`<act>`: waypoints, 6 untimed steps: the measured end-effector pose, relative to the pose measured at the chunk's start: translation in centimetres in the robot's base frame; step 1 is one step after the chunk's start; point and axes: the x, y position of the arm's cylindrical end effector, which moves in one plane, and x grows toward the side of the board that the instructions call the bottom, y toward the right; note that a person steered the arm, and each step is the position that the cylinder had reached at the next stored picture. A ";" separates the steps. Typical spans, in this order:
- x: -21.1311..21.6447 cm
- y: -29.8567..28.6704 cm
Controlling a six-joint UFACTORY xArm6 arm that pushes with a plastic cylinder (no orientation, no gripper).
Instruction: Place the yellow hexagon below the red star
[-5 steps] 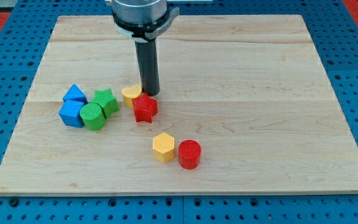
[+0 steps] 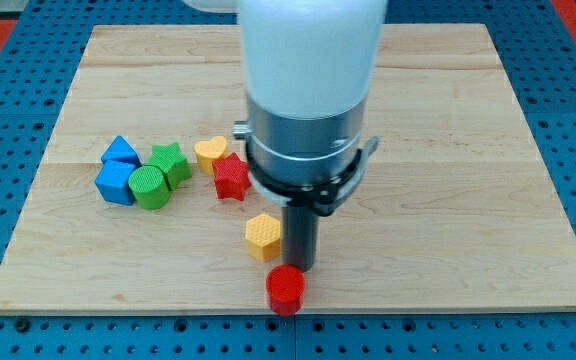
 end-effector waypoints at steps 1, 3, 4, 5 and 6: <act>0.0 -1.6; -2.0 -3.0; -2.4 -4.1; -2.7 -5.1; -2.7 2.7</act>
